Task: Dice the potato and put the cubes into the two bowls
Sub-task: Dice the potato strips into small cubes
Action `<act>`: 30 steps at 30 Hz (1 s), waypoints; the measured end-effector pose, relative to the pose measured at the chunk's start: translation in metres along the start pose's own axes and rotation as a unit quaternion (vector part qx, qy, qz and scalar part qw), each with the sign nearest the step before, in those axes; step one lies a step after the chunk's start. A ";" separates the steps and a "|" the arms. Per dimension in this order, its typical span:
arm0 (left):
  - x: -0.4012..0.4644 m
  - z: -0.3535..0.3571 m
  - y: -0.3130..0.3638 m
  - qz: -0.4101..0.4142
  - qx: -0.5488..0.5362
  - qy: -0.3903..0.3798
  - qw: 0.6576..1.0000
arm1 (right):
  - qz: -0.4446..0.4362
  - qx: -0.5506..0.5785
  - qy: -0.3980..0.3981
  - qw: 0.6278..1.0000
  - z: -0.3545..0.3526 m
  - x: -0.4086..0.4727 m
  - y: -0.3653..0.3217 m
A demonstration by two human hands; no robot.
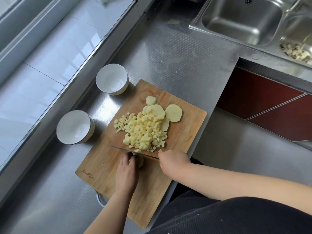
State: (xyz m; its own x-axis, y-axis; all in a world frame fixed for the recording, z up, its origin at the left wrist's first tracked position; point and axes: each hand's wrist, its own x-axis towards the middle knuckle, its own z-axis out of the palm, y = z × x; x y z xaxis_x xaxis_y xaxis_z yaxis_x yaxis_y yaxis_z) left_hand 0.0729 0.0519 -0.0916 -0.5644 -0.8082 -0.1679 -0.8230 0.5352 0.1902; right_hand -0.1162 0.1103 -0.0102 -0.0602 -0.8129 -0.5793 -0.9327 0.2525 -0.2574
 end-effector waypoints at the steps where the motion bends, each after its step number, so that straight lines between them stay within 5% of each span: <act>1: 0.000 0.001 -0.001 0.002 -0.003 0.003 1.000 | 0.008 0.005 -0.010 1.000 0.003 0.002 0.001; 8: -0.001 -0.005 0.000 -0.010 -0.035 0.001 0.999 | 0.045 0.077 -0.020 0.996 0.003 0.008 0.014; 17: -0.005 -0.008 -0.006 -0.003 -0.049 0.047 0.998 | -0.017 0.048 0.041 0.998 -0.003 -0.007 0.004; 30: -0.003 -0.004 -0.007 0.013 -0.049 0.066 0.997 | 0.020 0.021 -0.033 0.999 -0.002 -0.011 -0.005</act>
State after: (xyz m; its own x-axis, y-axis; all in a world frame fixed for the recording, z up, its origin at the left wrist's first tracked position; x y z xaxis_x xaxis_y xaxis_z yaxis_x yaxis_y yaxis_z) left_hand 0.0809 0.0497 -0.0889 -0.5672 -0.8228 -0.0350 -0.7941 0.5351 0.2881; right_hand -0.1117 0.1171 -0.0012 -0.0726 -0.7657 -0.6390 -0.9139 0.3076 -0.2648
